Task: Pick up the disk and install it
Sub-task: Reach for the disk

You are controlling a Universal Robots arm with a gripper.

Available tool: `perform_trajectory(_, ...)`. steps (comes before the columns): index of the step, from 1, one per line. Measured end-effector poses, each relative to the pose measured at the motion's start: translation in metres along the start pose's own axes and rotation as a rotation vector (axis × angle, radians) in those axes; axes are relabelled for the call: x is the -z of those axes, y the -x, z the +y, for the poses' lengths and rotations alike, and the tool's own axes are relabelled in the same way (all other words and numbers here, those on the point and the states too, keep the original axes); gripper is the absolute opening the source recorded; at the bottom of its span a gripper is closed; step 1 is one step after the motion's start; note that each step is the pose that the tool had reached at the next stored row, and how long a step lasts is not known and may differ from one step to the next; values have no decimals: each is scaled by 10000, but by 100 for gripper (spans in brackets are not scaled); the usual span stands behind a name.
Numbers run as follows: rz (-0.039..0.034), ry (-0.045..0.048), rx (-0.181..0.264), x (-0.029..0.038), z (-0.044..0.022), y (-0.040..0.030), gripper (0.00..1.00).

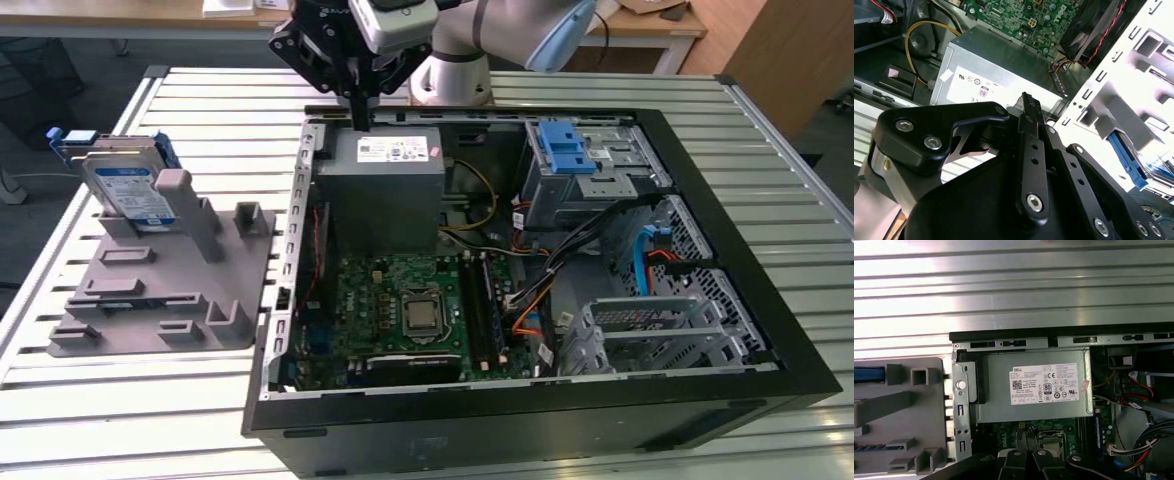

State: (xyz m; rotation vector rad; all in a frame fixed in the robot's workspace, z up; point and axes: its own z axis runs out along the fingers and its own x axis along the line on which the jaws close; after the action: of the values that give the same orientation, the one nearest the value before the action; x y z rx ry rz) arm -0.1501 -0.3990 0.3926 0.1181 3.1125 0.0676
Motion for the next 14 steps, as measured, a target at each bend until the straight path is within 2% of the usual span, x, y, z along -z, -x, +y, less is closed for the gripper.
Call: perform_trajectory(14, 0, 0, 0, 0, -2, -33, 11)
